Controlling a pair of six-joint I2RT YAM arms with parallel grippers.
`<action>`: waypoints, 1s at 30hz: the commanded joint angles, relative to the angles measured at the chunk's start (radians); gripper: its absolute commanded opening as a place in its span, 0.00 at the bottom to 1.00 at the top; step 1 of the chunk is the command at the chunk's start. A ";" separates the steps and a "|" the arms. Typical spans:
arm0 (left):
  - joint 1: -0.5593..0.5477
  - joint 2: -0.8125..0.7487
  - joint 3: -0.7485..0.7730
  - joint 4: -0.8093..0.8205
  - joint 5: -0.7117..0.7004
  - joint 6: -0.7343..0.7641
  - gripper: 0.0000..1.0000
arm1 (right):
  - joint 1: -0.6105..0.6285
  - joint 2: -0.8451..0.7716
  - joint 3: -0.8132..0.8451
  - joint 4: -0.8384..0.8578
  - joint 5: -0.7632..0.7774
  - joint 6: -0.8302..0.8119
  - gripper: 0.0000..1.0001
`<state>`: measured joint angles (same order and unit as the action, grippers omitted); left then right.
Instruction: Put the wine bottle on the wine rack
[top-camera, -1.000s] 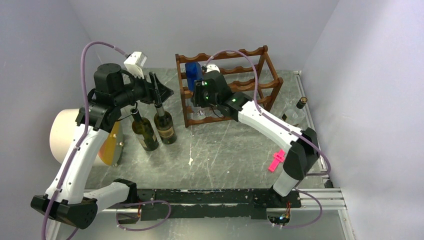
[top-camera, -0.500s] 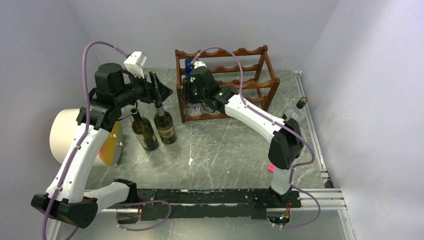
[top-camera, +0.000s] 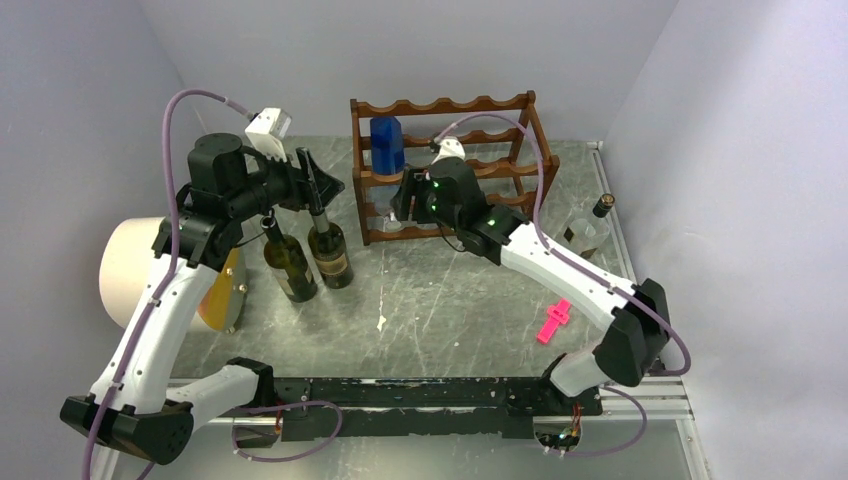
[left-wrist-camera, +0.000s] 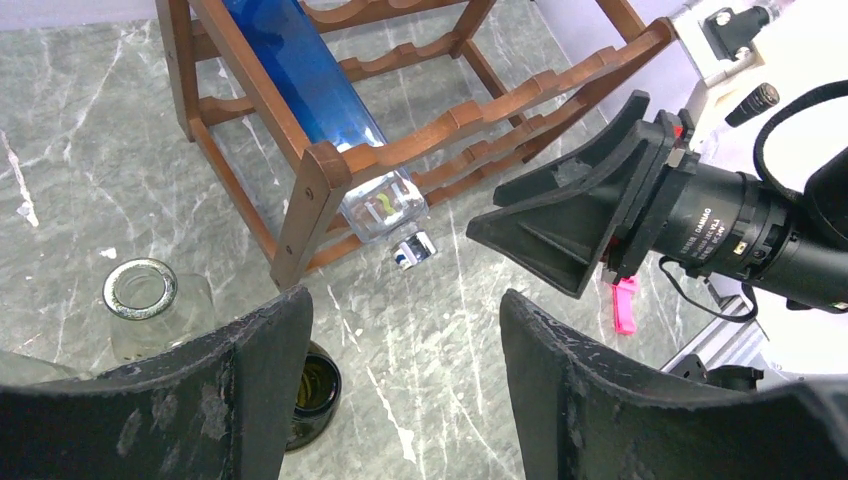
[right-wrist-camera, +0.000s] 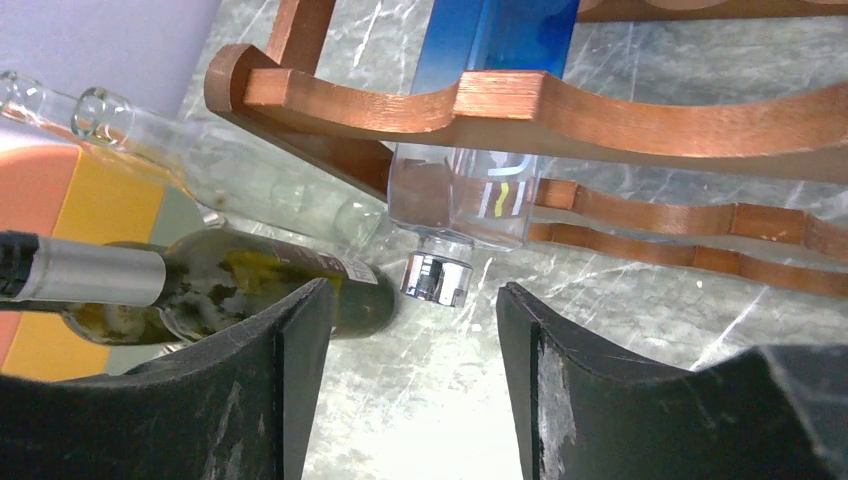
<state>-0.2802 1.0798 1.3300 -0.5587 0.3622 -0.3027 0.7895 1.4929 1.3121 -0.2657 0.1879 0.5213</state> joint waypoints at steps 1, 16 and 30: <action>0.009 -0.017 -0.012 0.055 -0.003 -0.012 0.73 | -0.004 -0.004 -0.050 0.015 0.048 0.051 0.65; 0.009 -0.018 -0.034 0.054 -0.010 -0.009 0.73 | -0.003 0.151 -0.005 0.072 -0.094 0.114 0.57; 0.009 -0.030 -0.041 0.042 -0.017 -0.010 0.73 | -0.005 0.220 0.038 0.150 -0.081 0.189 0.29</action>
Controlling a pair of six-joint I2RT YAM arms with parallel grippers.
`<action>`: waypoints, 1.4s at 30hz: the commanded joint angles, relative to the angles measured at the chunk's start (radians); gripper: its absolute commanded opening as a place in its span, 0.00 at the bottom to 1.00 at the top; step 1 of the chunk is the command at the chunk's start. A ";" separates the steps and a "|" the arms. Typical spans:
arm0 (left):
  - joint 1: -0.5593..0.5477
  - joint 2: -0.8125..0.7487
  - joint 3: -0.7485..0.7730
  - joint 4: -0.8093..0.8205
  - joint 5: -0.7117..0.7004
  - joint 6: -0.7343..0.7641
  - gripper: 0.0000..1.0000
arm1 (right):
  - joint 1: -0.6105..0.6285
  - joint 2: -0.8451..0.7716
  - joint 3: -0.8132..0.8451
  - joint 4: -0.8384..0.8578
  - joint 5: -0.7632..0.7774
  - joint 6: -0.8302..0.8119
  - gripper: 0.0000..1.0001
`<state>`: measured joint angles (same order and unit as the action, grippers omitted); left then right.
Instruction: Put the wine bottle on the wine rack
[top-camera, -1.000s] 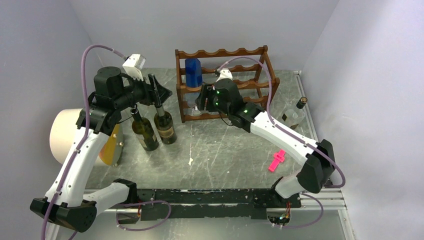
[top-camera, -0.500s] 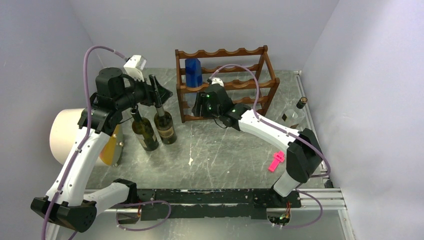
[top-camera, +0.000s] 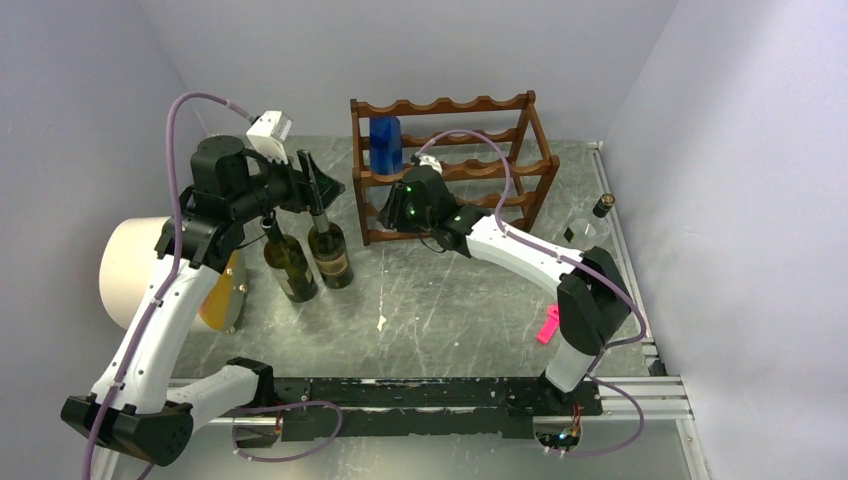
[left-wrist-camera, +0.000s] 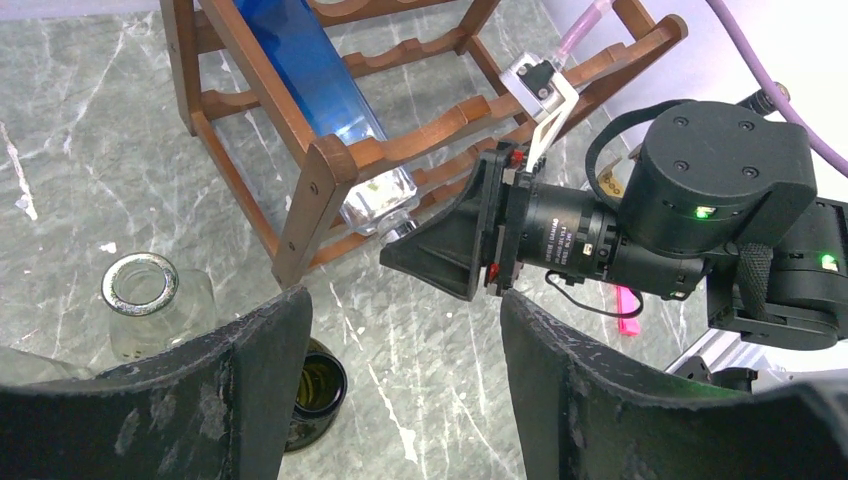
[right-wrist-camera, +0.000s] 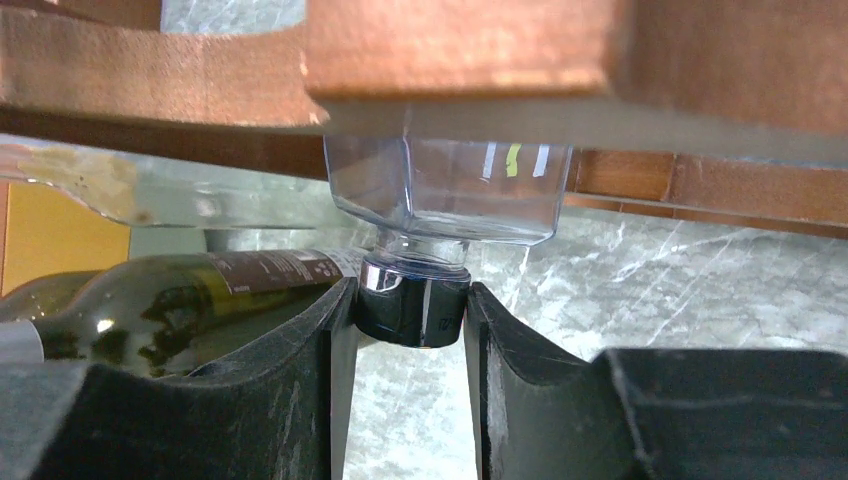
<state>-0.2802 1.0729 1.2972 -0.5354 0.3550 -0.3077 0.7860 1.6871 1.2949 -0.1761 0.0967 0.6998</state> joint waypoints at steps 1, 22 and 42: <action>0.009 -0.023 -0.009 0.017 -0.010 -0.003 0.73 | -0.002 0.030 0.060 0.057 0.013 0.008 0.29; 0.009 -0.105 0.058 0.014 -0.191 0.013 0.74 | 0.042 -0.263 -0.087 0.101 -0.121 -0.229 0.76; 0.009 -0.383 -0.036 0.173 -0.446 0.089 0.75 | 0.288 0.048 0.296 0.038 0.090 -0.458 0.70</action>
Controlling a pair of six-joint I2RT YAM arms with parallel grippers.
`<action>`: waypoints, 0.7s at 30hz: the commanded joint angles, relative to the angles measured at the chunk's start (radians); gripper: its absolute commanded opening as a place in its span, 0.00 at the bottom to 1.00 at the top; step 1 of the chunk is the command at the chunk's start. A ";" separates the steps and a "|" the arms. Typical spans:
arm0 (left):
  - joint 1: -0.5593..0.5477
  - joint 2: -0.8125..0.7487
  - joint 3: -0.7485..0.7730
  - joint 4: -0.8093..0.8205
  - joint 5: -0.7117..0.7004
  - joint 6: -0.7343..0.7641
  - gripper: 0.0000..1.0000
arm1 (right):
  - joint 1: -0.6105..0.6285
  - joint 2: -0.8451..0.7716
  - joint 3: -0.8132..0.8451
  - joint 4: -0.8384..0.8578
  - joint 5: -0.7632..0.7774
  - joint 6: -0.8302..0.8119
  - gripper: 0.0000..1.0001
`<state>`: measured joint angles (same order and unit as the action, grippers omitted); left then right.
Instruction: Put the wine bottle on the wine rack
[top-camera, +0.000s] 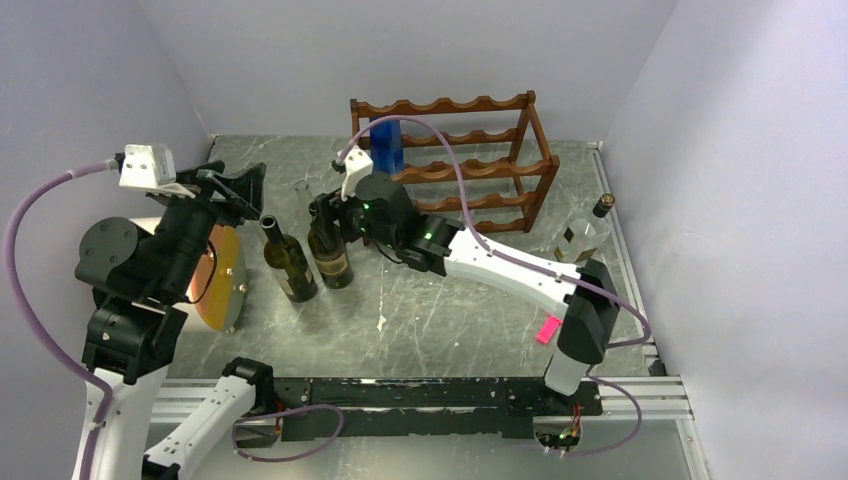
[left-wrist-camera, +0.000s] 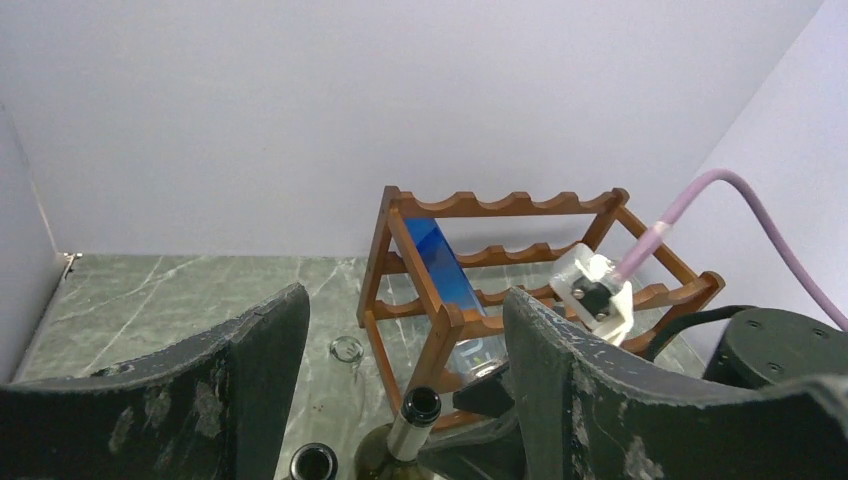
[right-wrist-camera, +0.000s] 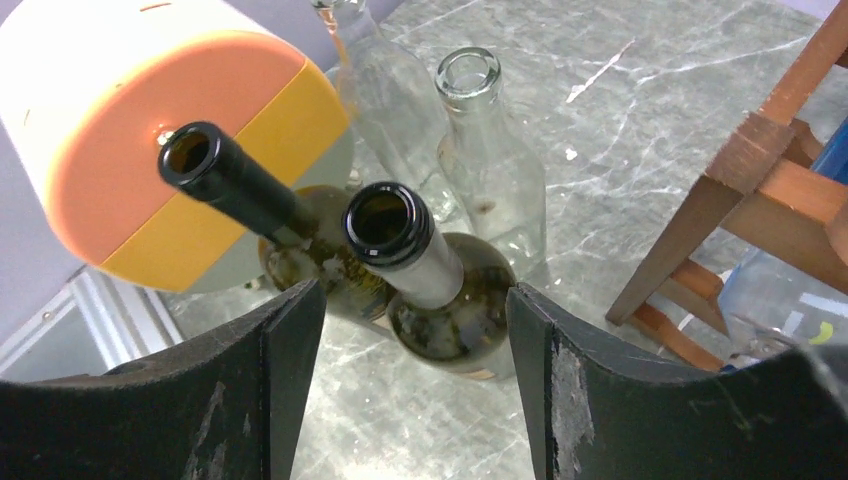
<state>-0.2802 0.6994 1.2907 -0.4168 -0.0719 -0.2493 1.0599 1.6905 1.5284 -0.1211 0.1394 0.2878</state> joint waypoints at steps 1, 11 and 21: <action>0.009 -0.015 -0.034 0.059 -0.011 0.031 0.75 | 0.019 0.056 0.078 -0.019 0.049 -0.055 0.70; 0.009 -0.037 -0.071 0.063 0.013 0.011 0.75 | 0.031 0.170 0.196 -0.063 0.047 -0.116 0.54; 0.009 -0.025 -0.092 0.072 0.199 0.095 0.76 | 0.039 0.100 0.082 0.034 0.126 -0.142 0.11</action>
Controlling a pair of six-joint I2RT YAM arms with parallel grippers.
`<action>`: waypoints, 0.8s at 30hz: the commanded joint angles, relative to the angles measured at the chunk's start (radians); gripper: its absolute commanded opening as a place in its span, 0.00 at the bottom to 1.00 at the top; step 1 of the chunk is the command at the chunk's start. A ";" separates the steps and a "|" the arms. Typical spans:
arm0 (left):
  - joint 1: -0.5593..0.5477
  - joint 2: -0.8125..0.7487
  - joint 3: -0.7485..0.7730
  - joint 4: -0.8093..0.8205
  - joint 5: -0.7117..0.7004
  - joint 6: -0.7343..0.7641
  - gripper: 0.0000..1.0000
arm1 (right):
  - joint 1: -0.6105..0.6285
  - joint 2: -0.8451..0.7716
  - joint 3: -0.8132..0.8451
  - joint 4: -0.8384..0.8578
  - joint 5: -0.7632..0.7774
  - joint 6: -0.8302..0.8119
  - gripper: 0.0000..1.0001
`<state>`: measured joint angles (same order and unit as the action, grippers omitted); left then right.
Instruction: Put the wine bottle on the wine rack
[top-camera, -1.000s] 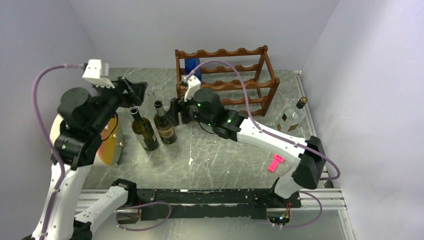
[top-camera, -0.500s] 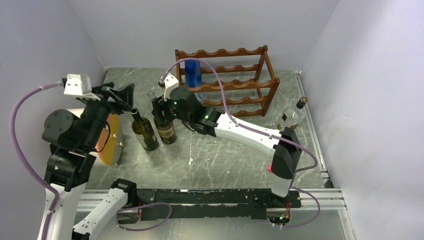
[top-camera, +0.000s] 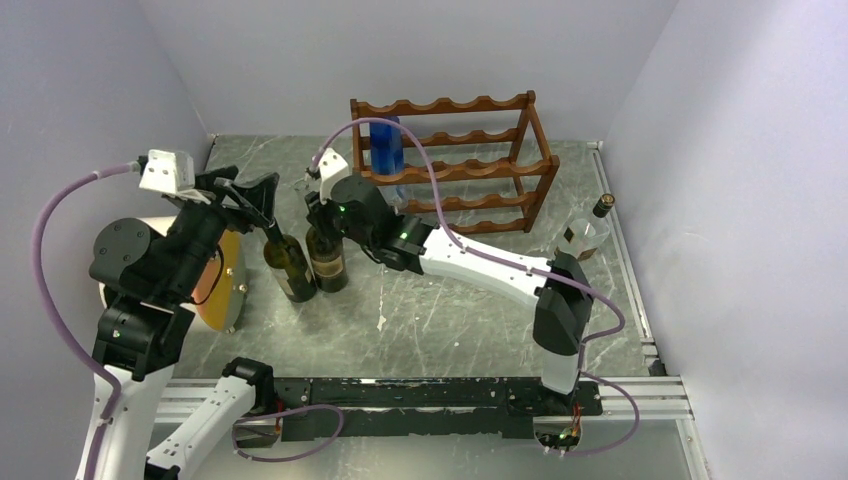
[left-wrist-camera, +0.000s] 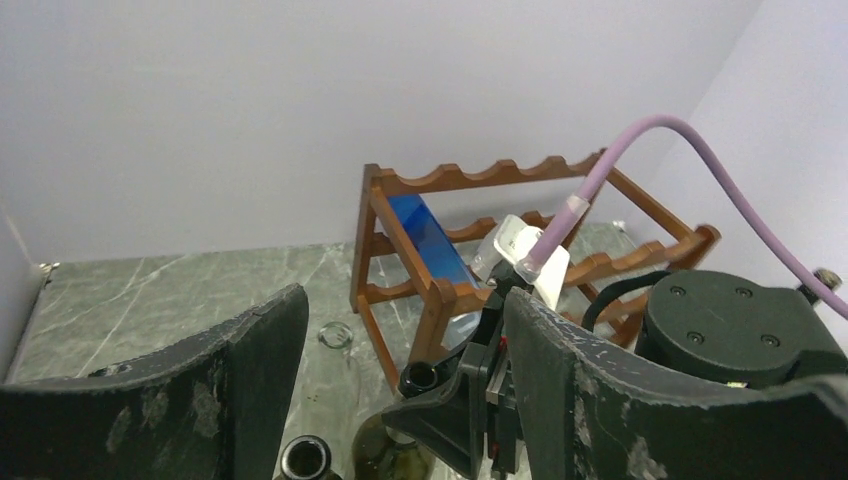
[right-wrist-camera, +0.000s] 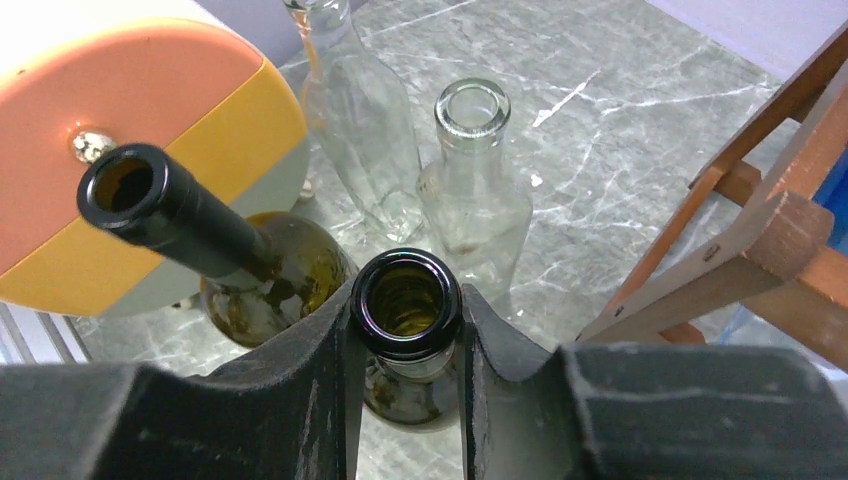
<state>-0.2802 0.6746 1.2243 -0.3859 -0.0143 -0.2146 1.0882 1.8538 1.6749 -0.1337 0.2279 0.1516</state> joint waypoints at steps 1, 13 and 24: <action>0.009 -0.005 -0.039 0.053 0.162 0.071 0.76 | 0.011 -0.085 -0.087 0.057 0.046 -0.001 0.07; 0.008 -0.024 -0.274 0.175 0.557 0.171 0.78 | 0.011 -0.464 -0.377 0.101 0.050 0.066 0.00; 0.008 0.103 -0.357 0.185 0.974 0.144 0.80 | 0.011 -0.666 -0.388 -0.011 0.126 0.158 0.00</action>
<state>-0.2802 0.7227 0.8791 -0.2626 0.7567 -0.0334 1.0973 1.2415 1.2407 -0.1883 0.2935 0.2546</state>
